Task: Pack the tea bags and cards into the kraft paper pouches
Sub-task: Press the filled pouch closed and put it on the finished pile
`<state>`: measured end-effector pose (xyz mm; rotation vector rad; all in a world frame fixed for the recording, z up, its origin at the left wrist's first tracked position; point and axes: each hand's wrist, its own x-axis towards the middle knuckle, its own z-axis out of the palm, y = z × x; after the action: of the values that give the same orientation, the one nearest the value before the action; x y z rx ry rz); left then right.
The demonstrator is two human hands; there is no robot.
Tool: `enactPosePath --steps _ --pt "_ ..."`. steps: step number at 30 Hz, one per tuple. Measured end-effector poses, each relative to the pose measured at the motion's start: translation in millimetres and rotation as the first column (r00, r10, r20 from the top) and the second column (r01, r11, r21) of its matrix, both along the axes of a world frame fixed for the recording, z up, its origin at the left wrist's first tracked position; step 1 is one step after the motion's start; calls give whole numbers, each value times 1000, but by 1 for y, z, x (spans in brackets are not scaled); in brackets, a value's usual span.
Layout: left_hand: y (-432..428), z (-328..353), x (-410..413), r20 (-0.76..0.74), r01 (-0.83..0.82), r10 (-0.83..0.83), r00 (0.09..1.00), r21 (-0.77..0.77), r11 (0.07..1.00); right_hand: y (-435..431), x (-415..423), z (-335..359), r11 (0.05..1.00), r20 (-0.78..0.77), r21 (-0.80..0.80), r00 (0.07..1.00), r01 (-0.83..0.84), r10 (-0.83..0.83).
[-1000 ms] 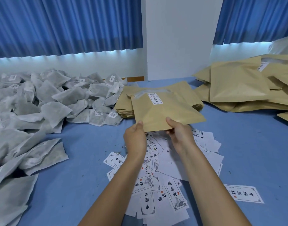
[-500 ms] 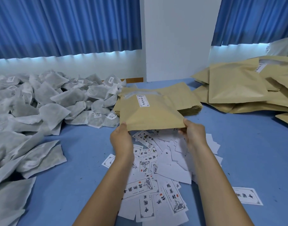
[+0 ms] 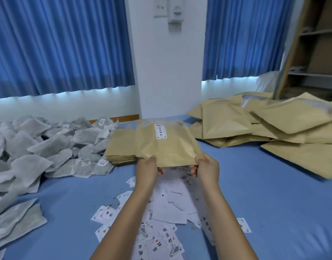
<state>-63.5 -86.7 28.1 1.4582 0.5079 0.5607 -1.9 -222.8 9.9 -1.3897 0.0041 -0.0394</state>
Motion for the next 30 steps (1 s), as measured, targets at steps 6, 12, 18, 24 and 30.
enactPosePath --steps 6,12,18,24,30 --pt "-82 22 52 -1 227 -227 974 -37 973 -73 13 1 919 66 157 924 363 -376" --pt "-144 6 92 -4 353 -354 935 -51 934 -140 34 -10 855 109 156 852 495 -513" --pt "-196 41 132 8 524 -526 850 -112 845 -192 68 20 765 145 234 757 600 -638" --pt "-238 129 181 371 806 -716 591 -308 505 -220 137 111 820 165 573 978 11 -128" --pt "-208 68 186 -183 468 -449 874 559 684 -178 133 48 903 -12 417 993 -105 121"
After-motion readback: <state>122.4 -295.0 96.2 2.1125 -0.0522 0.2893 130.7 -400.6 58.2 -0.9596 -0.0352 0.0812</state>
